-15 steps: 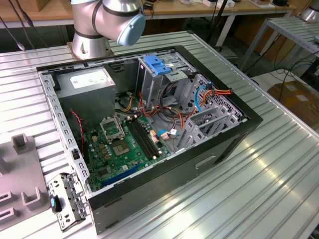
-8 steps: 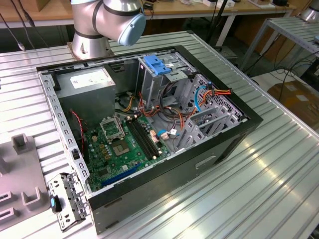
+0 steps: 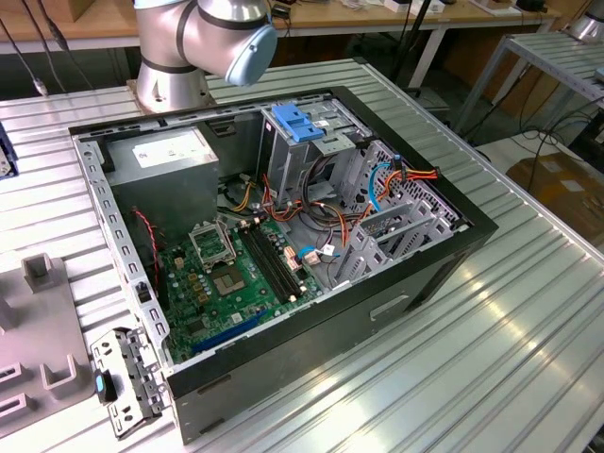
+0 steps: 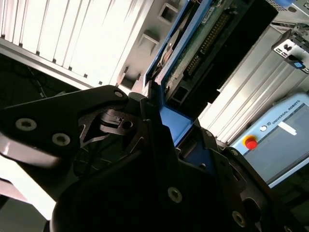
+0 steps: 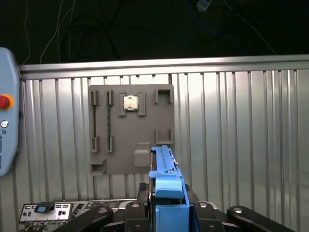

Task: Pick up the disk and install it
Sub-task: 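Pick up the disk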

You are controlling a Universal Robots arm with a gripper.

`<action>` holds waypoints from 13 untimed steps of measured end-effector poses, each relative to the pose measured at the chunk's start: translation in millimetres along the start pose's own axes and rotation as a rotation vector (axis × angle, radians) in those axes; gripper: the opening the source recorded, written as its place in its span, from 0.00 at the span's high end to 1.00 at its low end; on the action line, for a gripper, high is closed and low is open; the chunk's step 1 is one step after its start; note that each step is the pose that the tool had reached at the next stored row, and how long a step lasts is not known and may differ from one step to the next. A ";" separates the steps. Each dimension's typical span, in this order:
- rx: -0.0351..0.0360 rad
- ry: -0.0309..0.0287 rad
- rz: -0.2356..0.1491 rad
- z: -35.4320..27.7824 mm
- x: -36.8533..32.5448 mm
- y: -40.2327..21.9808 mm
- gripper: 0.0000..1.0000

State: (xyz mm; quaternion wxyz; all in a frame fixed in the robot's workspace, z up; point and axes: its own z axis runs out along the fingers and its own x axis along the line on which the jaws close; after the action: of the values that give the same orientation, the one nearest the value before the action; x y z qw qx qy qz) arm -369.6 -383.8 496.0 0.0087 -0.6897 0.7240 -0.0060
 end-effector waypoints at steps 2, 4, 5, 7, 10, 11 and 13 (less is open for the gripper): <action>-0.0001 0.0001 0.000 0.0 1.2 -2.7 0.63; 0.0000 0.0000 0.000 0.1 2.3 -4.5 0.63; -0.0001 0.0001 0.000 0.2 2.9 -5.9 0.63; -0.0001 0.0000 0.000 0.3 3.7 -10.4 0.63; 0.0000 0.0000 0.000 0.7 4.0 -22.0 0.63; -0.0001 0.0001 0.000 0.8 4.0 -25.6 0.63; 0.0000 0.0000 0.000 1.1 3.9 -33.8 0.63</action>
State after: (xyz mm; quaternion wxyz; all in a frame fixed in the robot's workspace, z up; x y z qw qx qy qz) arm -336.1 -389.4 495.6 0.0086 -0.6896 0.7241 -0.0060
